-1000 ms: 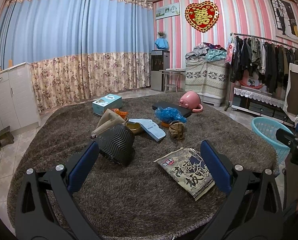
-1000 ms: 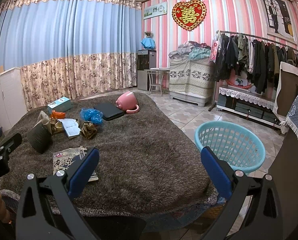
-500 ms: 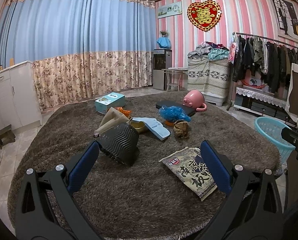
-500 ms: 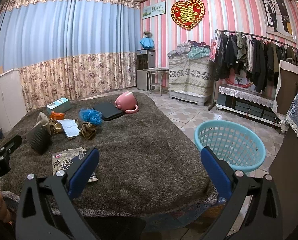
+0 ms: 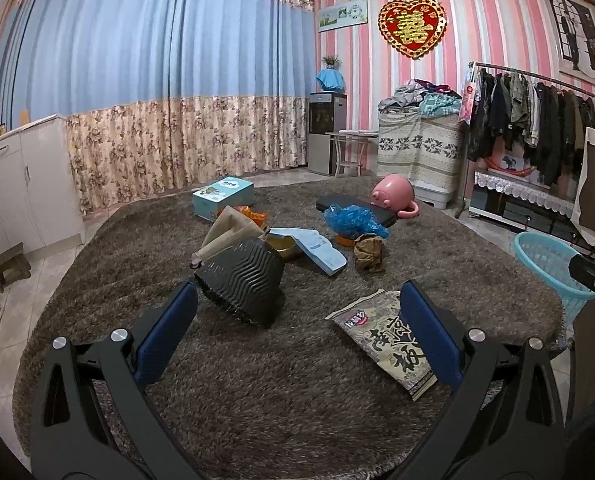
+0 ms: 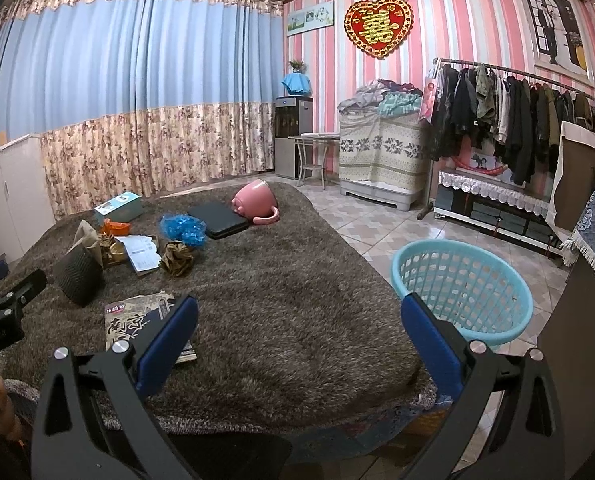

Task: Collect trash
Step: 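Grasp the printed snack bag with the right tool while the left tool grasps the black ribbed cup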

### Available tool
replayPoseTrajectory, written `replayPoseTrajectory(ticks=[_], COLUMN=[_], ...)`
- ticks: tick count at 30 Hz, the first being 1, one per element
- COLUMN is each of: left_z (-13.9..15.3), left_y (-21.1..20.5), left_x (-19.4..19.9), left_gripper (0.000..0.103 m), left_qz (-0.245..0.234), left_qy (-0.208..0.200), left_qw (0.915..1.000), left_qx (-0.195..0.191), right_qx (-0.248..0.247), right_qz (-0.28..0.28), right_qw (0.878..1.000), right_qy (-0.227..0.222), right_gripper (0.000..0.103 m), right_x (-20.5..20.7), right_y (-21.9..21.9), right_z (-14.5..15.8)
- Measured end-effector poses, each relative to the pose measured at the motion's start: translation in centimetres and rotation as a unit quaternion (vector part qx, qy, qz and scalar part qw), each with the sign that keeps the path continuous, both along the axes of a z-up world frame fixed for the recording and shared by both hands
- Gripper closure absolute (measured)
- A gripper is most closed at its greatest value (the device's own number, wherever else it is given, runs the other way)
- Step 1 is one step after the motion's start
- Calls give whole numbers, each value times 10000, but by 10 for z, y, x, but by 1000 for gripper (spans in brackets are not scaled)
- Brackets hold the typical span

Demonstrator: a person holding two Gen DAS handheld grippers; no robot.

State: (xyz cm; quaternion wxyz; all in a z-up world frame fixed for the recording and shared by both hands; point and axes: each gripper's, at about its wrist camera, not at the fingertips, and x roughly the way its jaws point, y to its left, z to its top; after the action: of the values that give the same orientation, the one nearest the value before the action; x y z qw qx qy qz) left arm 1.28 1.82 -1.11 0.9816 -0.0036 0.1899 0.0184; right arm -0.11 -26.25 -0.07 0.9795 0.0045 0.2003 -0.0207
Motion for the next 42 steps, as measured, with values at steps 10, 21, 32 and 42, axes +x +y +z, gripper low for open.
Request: replayPoseTrajectory(ticks=[10, 21, 32, 42], left_z=[-1, -3, -10, -16], left_y=[17, 47, 72, 75], left_x=[10, 28, 43, 53], left_gripper=[5, 5, 5, 5], left_qz=[124, 340, 469, 464], left_qy=[146, 451, 589, 717], left_qw=[9998, 9982, 9968, 9961], left_qx=[-42, -182, -257, -243], right_qx=[33, -103, -320, -327], right_qz=[1, 565, 1058, 1797], right_qw=[9997, 9944, 9802, 9583], right_qy=[245, 891, 1642, 2199], right_gripper=[4, 4, 4, 56], right_x=[16, 58, 109, 127], right_y=[4, 39, 85, 115], right_z=[-6, -5, -39, -67])
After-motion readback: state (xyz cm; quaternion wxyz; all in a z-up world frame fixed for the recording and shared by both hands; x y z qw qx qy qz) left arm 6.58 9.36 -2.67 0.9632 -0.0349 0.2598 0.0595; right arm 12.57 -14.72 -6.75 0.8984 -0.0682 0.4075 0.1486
